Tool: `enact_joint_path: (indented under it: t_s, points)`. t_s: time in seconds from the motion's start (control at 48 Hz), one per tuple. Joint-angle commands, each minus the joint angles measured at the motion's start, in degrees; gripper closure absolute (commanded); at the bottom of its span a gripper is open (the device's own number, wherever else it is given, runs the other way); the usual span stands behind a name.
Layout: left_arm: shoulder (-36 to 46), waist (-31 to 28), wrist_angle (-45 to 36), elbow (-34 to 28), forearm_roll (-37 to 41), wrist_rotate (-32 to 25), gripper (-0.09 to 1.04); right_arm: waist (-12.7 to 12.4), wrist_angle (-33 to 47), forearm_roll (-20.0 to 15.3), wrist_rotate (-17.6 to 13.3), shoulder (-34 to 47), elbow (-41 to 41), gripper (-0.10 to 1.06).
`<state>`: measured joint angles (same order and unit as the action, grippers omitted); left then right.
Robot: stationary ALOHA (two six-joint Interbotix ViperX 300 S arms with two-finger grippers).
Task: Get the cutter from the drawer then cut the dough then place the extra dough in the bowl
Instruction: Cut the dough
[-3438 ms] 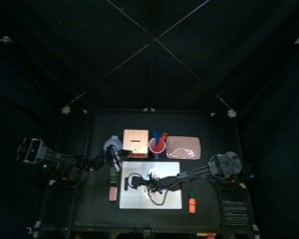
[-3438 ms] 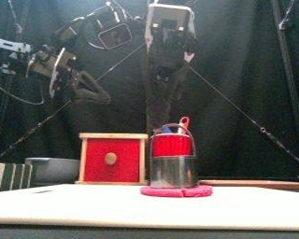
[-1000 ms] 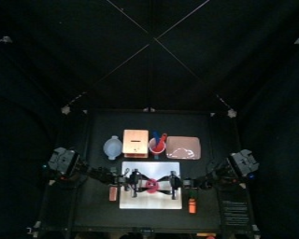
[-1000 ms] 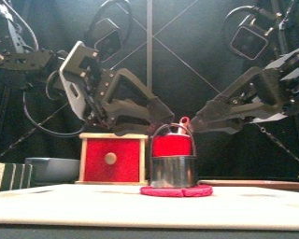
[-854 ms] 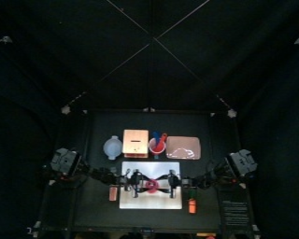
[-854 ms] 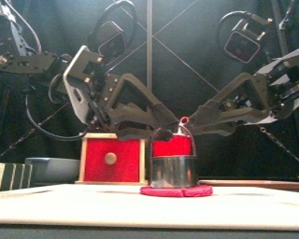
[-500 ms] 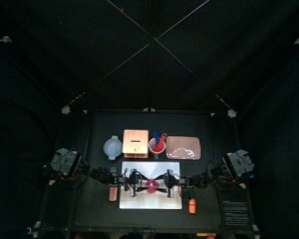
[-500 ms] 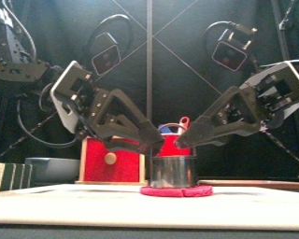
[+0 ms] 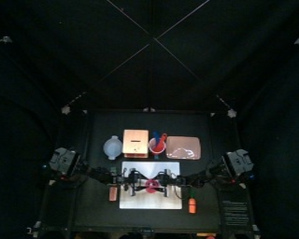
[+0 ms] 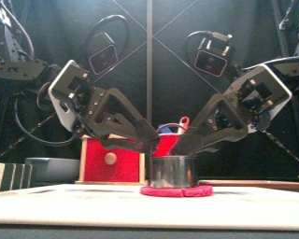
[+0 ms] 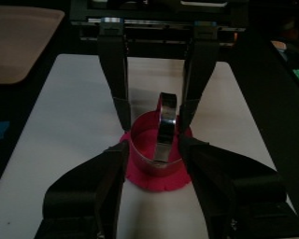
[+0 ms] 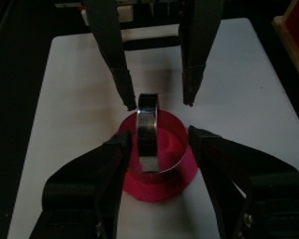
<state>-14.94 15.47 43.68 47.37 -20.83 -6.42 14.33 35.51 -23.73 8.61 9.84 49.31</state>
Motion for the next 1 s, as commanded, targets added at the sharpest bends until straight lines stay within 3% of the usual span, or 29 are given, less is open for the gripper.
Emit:
enact_joint_path:
  t_s: [0.021, 0.521, 1.0]
  points:
    - [1.5, -0.2, 0.5, -1.1, 0.1, -0.4, 0.12, -0.5, -1.2, 1.0, -0.1, -1.8, -1.5, 0.11]
    - [1.4, 0.1, 0.5, -1.8, 0.1, -1.6, 0.12, -0.6, -1.1, 2.7, -0.3, -8.4, 1.8, 0.11]
    - [0.3, 0.2, -0.6, -3.7, 0.4, -3.3, 0.17, 0.0, -1.1, 0.4, -0.8, -6.0, 1.6, 0.12]
